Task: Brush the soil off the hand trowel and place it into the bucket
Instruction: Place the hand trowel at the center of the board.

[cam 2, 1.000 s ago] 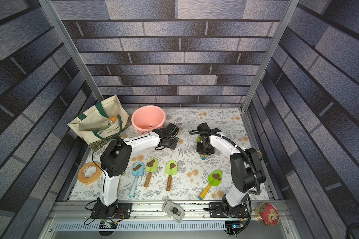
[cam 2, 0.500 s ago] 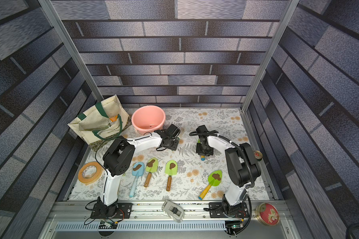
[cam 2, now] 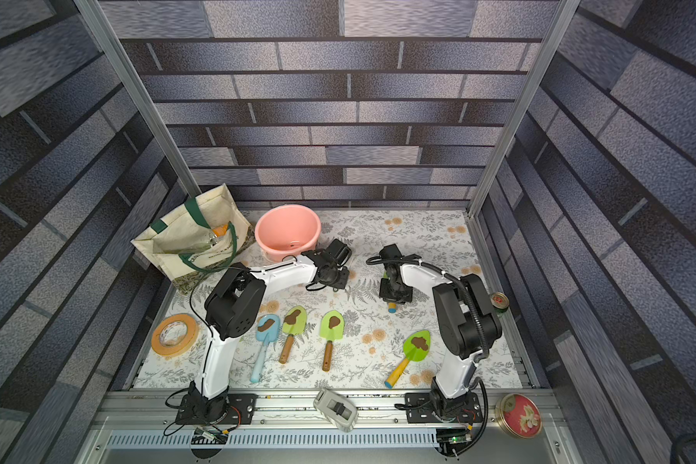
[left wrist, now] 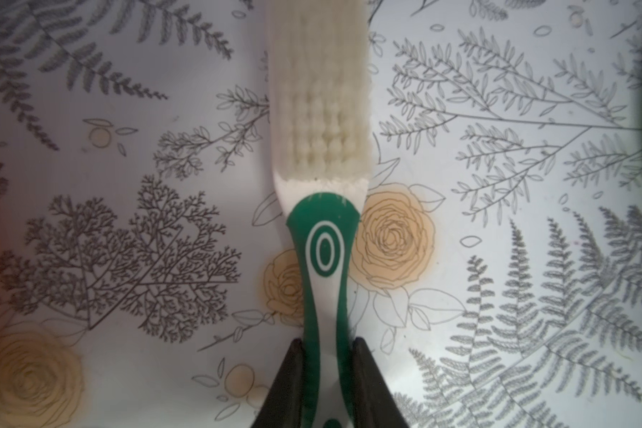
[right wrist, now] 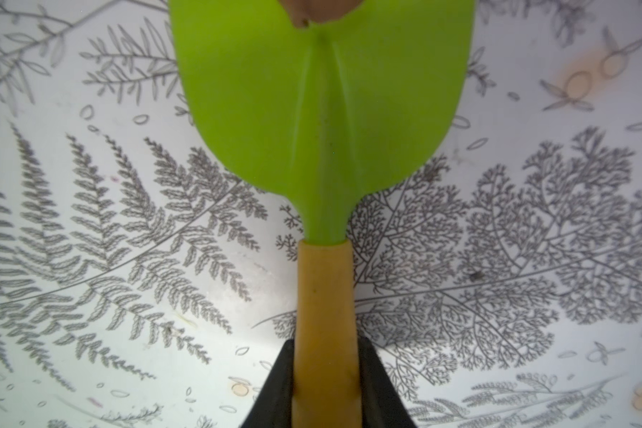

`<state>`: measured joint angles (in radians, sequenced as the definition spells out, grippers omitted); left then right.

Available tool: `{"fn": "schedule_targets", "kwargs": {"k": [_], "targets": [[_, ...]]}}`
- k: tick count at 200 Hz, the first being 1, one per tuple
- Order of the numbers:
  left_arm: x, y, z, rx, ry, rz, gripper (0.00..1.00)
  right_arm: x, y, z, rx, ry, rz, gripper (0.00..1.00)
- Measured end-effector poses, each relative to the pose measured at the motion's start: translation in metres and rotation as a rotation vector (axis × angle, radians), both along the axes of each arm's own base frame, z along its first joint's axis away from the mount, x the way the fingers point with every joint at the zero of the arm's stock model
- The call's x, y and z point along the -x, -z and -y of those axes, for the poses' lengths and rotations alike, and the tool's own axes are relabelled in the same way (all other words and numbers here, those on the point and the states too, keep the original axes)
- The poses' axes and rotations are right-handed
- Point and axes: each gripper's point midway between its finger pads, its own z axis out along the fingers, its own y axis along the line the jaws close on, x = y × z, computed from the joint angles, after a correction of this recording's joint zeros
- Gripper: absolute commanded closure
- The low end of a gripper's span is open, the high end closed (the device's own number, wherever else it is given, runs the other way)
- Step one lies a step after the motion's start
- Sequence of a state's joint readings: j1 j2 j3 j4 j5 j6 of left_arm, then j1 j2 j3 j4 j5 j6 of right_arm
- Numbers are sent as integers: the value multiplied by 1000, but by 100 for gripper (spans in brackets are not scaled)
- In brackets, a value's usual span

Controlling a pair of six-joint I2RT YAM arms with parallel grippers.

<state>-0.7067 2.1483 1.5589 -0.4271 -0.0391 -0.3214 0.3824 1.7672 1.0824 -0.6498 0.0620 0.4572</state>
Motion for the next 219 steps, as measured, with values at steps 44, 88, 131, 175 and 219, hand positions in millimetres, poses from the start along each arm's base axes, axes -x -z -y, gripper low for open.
{"fn": "schedule_targets", "kwargs": {"k": [44,88,131,175,219], "targets": [[-1,0,-1,-6,-4,6,87,2,3,1,-3,11,5,66],[0,0,0,-13,-4,13,92,2,2,1,-5,15,15,57],[0,0,0,-14,0,14,100,7,-16,8,8,26,47,43],[-1,-1,2,-8,8,31,100,-23,-116,3,-56,33,300,27],[17,-9,0,-25,48,52,100,-43,-176,-10,-178,38,439,28]]}}
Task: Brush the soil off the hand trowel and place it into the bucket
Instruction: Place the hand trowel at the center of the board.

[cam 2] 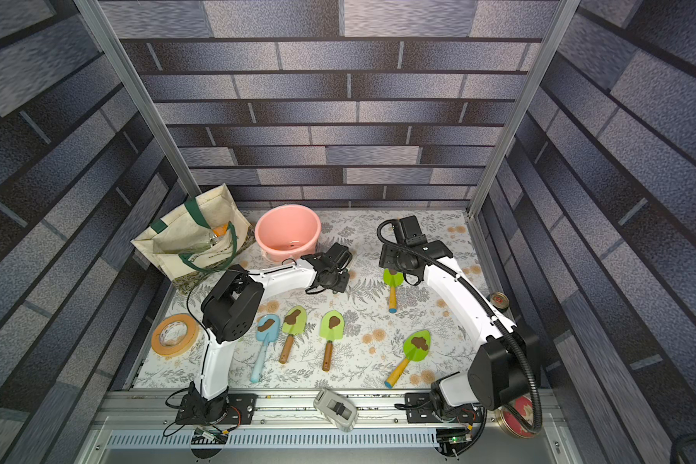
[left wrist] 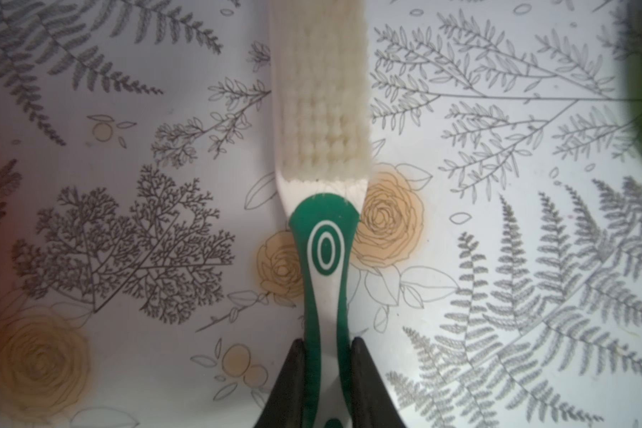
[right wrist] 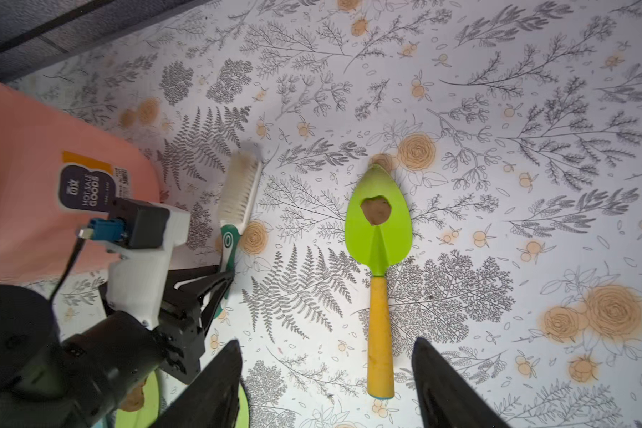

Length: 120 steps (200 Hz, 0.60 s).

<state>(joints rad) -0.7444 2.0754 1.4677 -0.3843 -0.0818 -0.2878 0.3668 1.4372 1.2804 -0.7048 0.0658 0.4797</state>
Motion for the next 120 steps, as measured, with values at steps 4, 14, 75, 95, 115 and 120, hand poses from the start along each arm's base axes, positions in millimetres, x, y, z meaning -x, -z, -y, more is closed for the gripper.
{"fn": "schedule_targets", "kwargs": {"k": [4,14,75,95,115,120], "targets": [[3,-3,1,2,4,3,100,-1,1,-2,-17,-3,-4,28],[8,-14,4,16,16,17,100,-4,3,-6,-69,-5,-20,28],[28,-100,27,192,87,143,100,-25,9,-42,-375,-52,-64,26],[31,-109,33,221,104,152,100,-26,9,-52,-443,-64,-71,26],[34,-109,36,229,118,141,100,-26,10,-58,-494,-69,-73,25],[35,-109,37,231,120,140,100,-26,10,-59,-503,-68,-74,25]]}}
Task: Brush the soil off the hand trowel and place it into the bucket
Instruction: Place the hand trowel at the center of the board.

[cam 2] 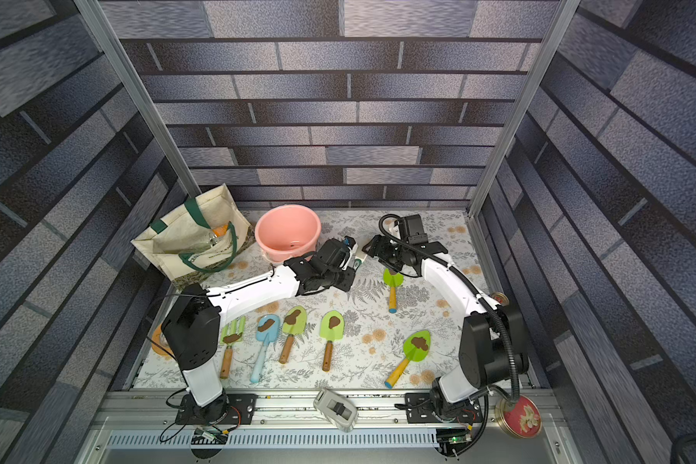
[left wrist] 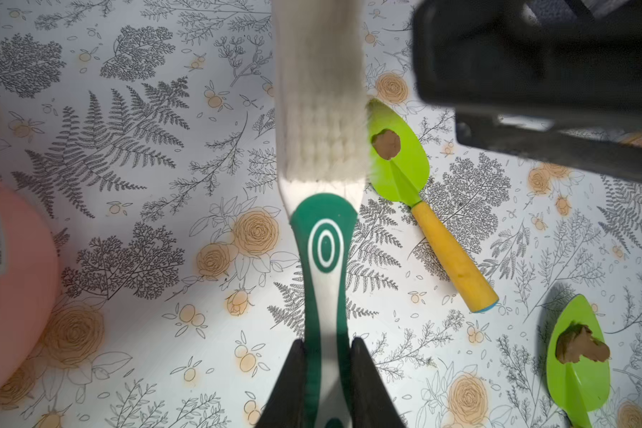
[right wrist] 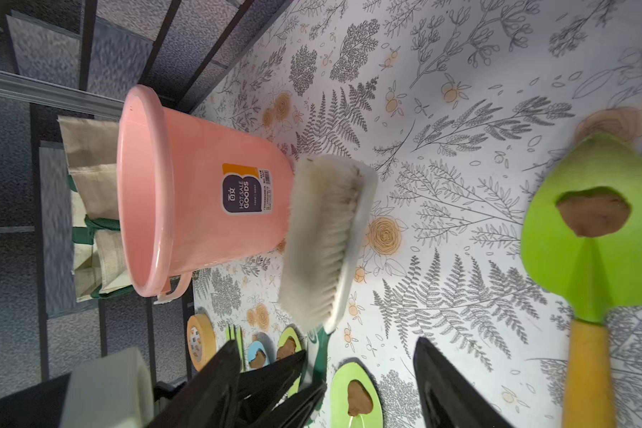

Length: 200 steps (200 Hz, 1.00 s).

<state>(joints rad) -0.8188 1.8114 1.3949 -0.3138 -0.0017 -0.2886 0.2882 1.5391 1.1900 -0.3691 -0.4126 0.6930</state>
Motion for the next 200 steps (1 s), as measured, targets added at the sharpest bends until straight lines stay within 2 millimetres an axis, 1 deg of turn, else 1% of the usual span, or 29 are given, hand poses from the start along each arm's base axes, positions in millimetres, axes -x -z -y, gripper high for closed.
{"fn": "schedule_targets", "kwargs": {"k": [24,37,67,103,111,131,141,153,158,165,190,200], "targets": [[4,0,4,6,14,-6,100,-3,-3,-3,-25,1,9,25],[6,0,5,10,22,-9,100,-4,0,-4,-28,3,4,25],[11,-3,10,19,40,-12,100,-7,12,-5,-24,10,-26,25],[15,-8,13,29,50,-6,100,-10,26,-5,-17,21,-64,29],[16,-10,14,34,56,-5,100,-11,27,-5,-20,25,-70,32],[18,-14,15,44,64,-6,100,-15,30,-7,-34,33,-72,45],[19,-14,16,47,67,-7,100,-17,29,-8,-44,34,-67,53],[19,-14,16,47,68,-8,100,-19,27,-10,-55,32,-60,66],[19,-14,15,46,67,-9,100,-19,26,-11,-62,36,-63,70],[19,-13,15,44,66,-11,100,-19,25,-12,-73,33,-62,71],[20,-13,15,43,68,-14,100,-18,14,-14,-95,29,-44,72],[19,-16,15,54,71,-13,93,-17,10,-13,-94,28,-30,73]]}}
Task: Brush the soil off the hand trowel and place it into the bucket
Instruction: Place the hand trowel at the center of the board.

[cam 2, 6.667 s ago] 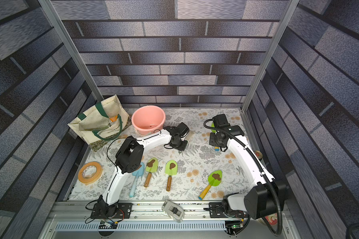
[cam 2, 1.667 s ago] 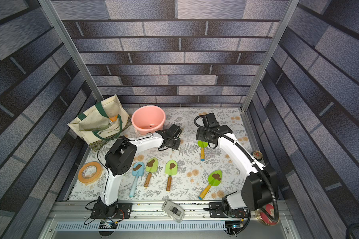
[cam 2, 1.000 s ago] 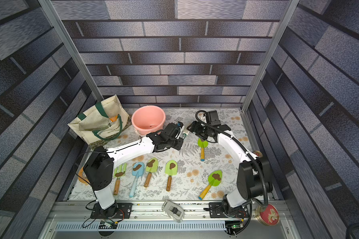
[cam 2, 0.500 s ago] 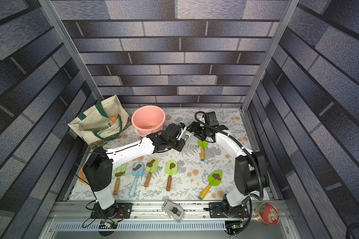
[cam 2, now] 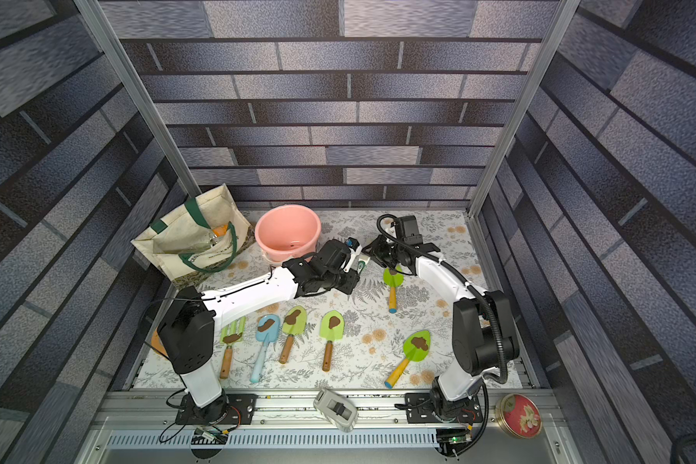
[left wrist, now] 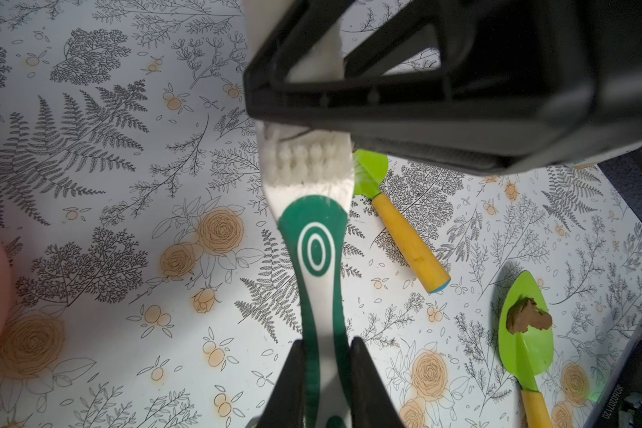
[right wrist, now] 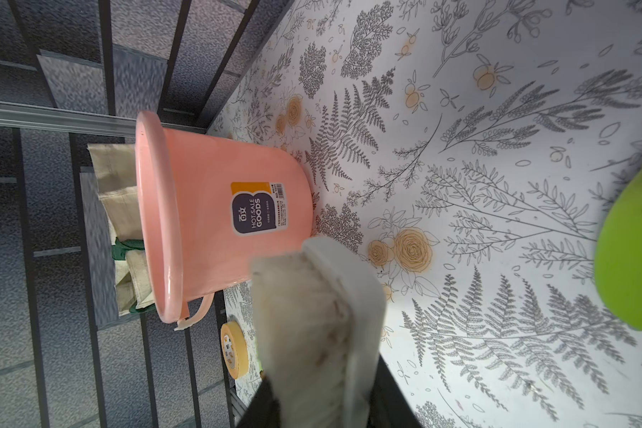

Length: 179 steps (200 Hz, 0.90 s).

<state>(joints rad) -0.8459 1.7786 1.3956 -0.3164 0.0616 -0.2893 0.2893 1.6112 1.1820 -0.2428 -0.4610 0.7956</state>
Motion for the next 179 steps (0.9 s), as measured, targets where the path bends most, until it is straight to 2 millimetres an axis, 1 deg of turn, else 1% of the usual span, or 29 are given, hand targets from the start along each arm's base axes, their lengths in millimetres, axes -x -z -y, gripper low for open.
{"fn": "schedule_targets", "kwargs": {"k": [13,21,25,38,46,51,60,76,86,93,104,111,124,133,156,169,174,179], "targets": [[-2,-6,-1,26,-2,-7,74,1,-6,1,0,0,16,74],[-4,-10,-3,45,0,-13,58,2,-11,1,-2,-1,29,74],[-3,-12,-3,57,3,-22,53,2,-14,1,-3,-2,36,74],[-6,-23,-6,107,0,-41,46,3,-22,2,-3,-4,60,74],[-9,-33,-11,150,1,-54,41,3,-26,2,-4,-8,74,74],[-11,-40,-15,179,-7,-66,39,3,-30,1,-5,-13,83,74],[-15,-55,-22,247,-7,-84,36,1,-37,1,-6,-23,105,74],[-27,-88,-39,396,-19,-114,27,-3,-54,0,-6,-50,157,73],[-31,-107,-47,477,-5,-126,24,-6,-68,-1,-10,-71,204,73],[-36,-120,-54,538,3,-142,23,-8,-82,-3,-17,-91,245,73],[-38,-135,-59,614,38,-172,23,-9,-103,-5,-35,-122,306,73],[-36,-141,-59,653,67,-199,23,-9,-118,-8,-50,-147,347,73],[-28,-151,-52,717,143,-249,23,-7,-148,-13,-80,-191,427,73],[-21,-157,-44,754,211,-287,23,-6,-171,-17,-103,-222,483,73],[-2,-169,-24,791,363,-347,23,6,-233,-26,-178,-305,631,73],[10,-181,-16,801,442,-355,23,16,-267,-30,-225,-354,709,73],[13,-188,-15,806,469,-349,23,20,-282,-32,-244,-374,742,73],[16,-197,-13,812,499,-339,23,24,-292,-33,-257,-389,767,73]]}}
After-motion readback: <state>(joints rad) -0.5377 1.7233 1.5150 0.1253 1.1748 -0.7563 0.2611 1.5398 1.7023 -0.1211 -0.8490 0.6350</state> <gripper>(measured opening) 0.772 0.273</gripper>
